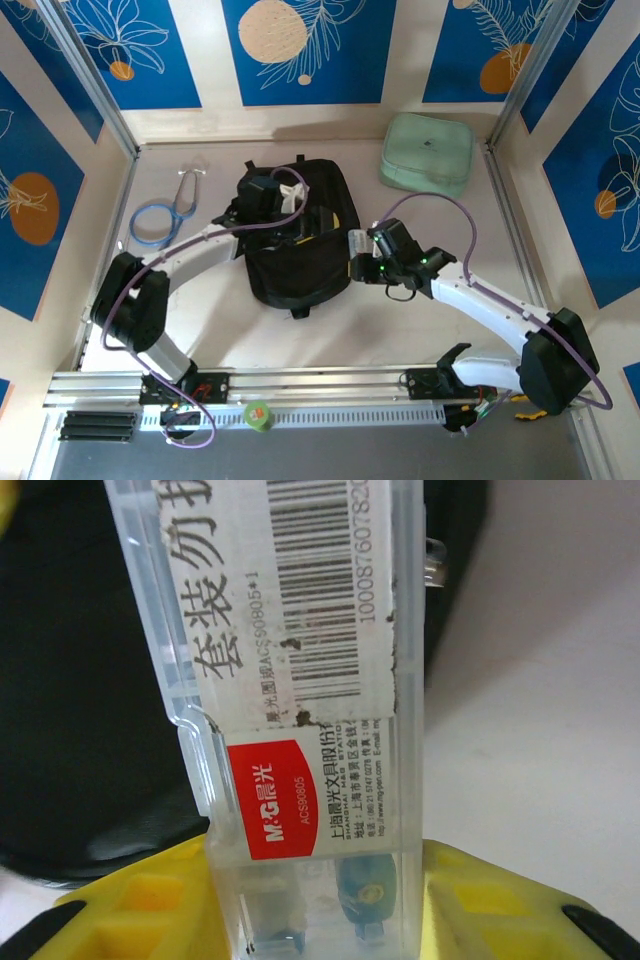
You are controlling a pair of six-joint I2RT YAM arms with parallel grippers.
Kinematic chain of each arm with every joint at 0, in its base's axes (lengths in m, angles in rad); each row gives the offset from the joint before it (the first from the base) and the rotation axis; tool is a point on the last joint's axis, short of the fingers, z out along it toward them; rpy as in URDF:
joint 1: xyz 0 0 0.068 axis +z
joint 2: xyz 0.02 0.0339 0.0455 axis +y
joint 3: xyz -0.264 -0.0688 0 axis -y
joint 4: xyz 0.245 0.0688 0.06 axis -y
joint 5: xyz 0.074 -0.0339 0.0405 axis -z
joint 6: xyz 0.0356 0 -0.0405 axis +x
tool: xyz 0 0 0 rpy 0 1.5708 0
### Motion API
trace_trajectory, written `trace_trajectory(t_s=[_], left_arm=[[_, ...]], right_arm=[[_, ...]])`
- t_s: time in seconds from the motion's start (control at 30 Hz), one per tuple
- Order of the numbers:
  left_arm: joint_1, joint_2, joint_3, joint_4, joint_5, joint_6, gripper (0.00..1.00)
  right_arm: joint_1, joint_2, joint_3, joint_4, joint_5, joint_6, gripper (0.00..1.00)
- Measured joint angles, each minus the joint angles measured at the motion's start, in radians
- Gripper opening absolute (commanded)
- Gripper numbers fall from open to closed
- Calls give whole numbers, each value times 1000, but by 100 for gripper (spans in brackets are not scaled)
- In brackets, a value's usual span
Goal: Pack books, pencil case, and school supplies into a backpack
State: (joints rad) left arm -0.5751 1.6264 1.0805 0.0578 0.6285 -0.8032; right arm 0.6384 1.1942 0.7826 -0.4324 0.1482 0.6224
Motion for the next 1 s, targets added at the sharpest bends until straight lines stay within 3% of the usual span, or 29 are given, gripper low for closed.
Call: trace_trajectory(t_s=[0.1, 0.37, 0.57, 0.6, 0.67, 0.77, 0.87, 1.0], left_arm=[[-29, 17, 14, 34, 0, -31, 86], [-69, 55, 47, 15, -15, -46, 46], [-71, 88, 77, -19, -23, -52, 24], [-71, 89, 82, -23, -27, -47, 22], [-69, 91, 88, -32, -37, -35, 18], [-64, 91, 95, -36, -34, -29, 18], [-47, 90, 96, -37, -20, -26, 17], [3, 83, 94, -30, 11, -38, 17]], right_arm=[[15, 23, 29, 42, -22, -19, 36], [22, 66, 48, 99, -53, -46, 36], [23, 73, 53, 125, -77, -46, 39], [21, 73, 53, 127, -78, -45, 41], [10, 71, 53, 132, -90, -38, 59], [-31, 58, 44, 172, -157, -10, 76], [-101, 6, 0, 253, -246, 41, 83], [-196, -37, -58, 369, -372, 128, 85]])
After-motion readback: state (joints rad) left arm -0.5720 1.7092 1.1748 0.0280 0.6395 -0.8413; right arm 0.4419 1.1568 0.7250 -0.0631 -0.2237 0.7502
